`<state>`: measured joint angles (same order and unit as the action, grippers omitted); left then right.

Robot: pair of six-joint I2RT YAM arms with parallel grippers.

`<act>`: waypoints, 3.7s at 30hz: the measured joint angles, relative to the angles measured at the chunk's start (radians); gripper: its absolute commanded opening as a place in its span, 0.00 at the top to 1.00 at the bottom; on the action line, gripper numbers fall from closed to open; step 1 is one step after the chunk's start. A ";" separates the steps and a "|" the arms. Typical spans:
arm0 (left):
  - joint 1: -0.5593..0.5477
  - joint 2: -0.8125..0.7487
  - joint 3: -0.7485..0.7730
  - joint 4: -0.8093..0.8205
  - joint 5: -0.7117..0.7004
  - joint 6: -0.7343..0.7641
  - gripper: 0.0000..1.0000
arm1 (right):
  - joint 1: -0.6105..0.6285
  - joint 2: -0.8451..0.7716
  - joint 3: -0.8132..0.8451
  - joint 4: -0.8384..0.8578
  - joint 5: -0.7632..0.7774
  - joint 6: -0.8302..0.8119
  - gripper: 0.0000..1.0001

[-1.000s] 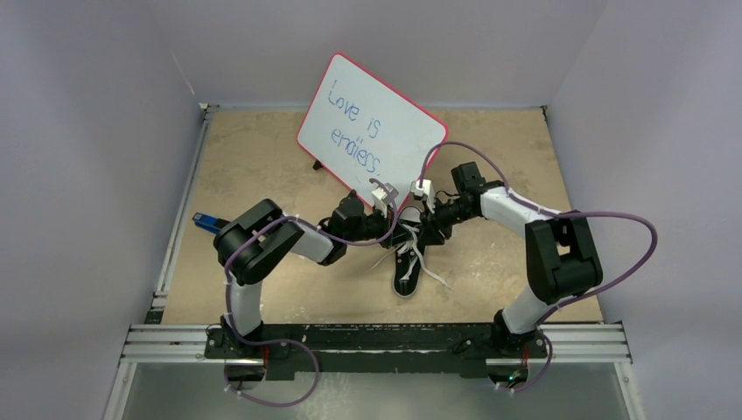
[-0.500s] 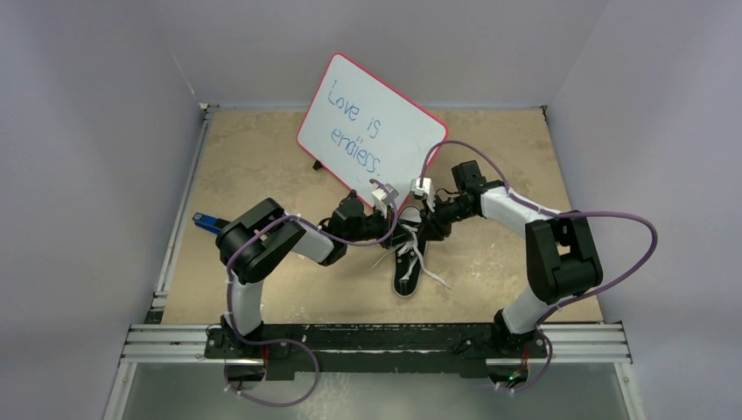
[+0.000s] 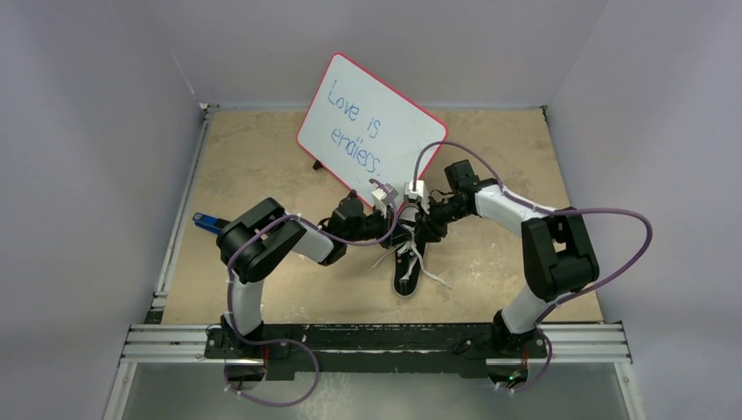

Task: Tie the shoes

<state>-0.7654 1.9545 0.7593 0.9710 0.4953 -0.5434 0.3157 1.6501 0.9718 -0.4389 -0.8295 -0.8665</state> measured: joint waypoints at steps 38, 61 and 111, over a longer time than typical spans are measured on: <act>-0.009 -0.280 -0.066 -0.424 -0.040 0.036 0.53 | 0.003 -0.010 0.003 0.005 -0.027 0.036 1.00; -0.041 -0.270 -0.037 -0.553 -0.037 0.077 1.00 | -0.011 -0.046 -0.021 0.070 0.016 0.132 1.00; -0.041 -0.338 -0.083 -0.851 -0.145 -0.026 1.00 | -0.159 -0.262 -0.091 0.184 0.315 0.646 1.00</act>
<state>-0.8062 1.6161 0.6765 0.1204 0.3504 -0.5694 0.1570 1.3876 0.8806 -0.2550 -0.5148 -0.2207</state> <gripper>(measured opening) 0.010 0.004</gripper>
